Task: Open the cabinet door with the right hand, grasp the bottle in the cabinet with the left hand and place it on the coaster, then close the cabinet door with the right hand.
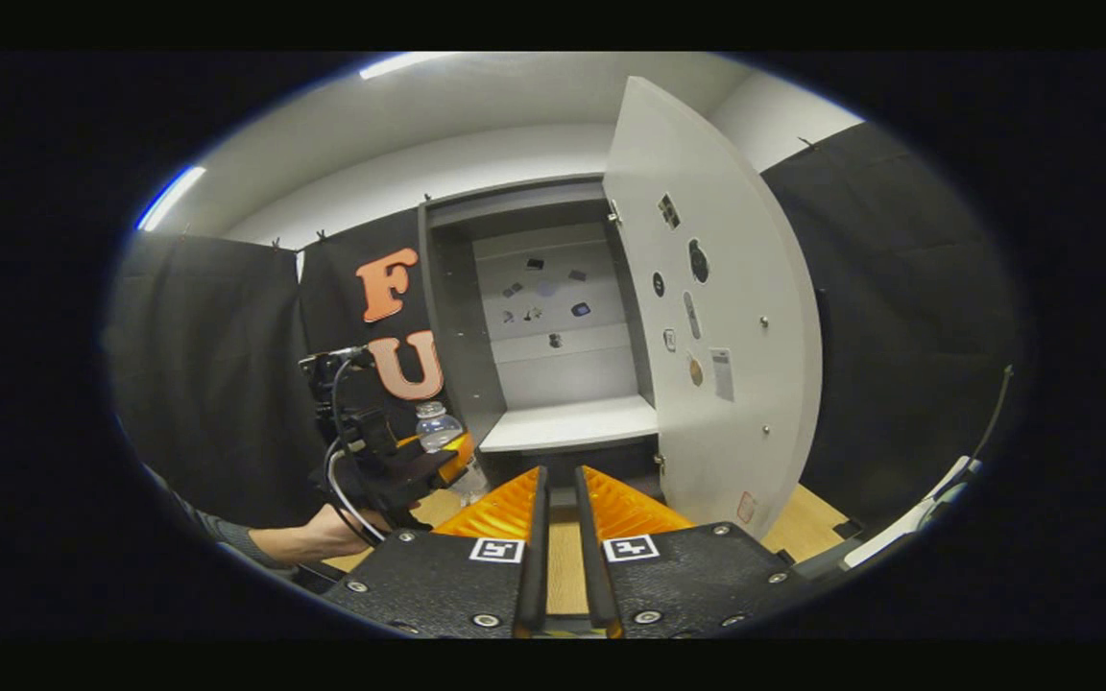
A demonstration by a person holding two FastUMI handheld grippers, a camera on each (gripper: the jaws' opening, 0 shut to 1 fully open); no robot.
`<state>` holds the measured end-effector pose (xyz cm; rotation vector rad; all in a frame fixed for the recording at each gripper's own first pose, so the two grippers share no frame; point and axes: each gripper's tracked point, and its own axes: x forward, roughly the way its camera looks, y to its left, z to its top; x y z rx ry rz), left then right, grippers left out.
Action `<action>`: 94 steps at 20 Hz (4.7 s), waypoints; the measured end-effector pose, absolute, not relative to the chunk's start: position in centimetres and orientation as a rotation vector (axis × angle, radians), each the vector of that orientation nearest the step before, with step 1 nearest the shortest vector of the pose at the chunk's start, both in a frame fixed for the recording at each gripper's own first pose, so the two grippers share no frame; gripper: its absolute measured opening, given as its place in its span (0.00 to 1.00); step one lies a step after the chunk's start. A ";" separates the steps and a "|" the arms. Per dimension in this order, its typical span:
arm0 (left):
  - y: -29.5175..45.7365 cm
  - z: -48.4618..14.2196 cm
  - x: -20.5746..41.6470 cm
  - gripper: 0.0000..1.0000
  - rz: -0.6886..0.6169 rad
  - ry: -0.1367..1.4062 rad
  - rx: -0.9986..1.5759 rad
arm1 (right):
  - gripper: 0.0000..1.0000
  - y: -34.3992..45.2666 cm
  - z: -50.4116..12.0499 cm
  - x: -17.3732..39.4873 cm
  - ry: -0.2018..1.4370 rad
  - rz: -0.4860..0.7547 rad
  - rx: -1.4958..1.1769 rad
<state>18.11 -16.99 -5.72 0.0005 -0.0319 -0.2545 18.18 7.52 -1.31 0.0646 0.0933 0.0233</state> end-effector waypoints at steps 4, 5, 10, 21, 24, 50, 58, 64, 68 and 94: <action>-14.5 -10.5 15.4 0.84 -0.232 0.004 0.007 | 0.16 8.1 -3.0 17.4 0.138 0.040 0.071; -13.9 -11.8 14.9 0.84 -0.223 0.012 0.015 | 0.16 8.1 -3.5 17.5 0.151 0.042 0.073; -12.1 -18.2 12.3 0.84 -0.210 0.029 0.053 | 0.16 8.5 -6.3 17.2 0.224 0.042 0.065; -9.5 -29.6 11.6 0.84 -0.154 0.094 0.064 | 0.16 9.4 -10.4 19.8 0.315 0.065 0.064; -9.1 -31.4 12.0 0.85 -0.139 0.109 0.045 | 0.16 9.8 -11.7 20.4 0.346 0.072 0.051; -8.2 -34.9 11.6 0.85 -0.082 0.112 0.119 | 0.18 11.1 -17.1 21.7 0.509 0.102 0.118; -8.8 -32.5 11.1 0.90 -0.100 0.067 0.137 | 0.28 11.3 -17.0 21.5 0.510 0.107 0.138; -8.8 -30.2 10.8 0.91 -0.088 0.059 0.094 | 0.29 10.5 -16.1 21.3 0.488 0.108 0.136; -8.9 -26.9 10.1 0.91 -0.089 0.021 0.101 | 0.18 10.4 -13.8 19.1 0.455 0.115 0.129; -13.7 -10.6 1.0 0.93 -0.078 0.023 0.018 | 0.38 -9.2 1.7 14.4 0.062 -0.053 0.107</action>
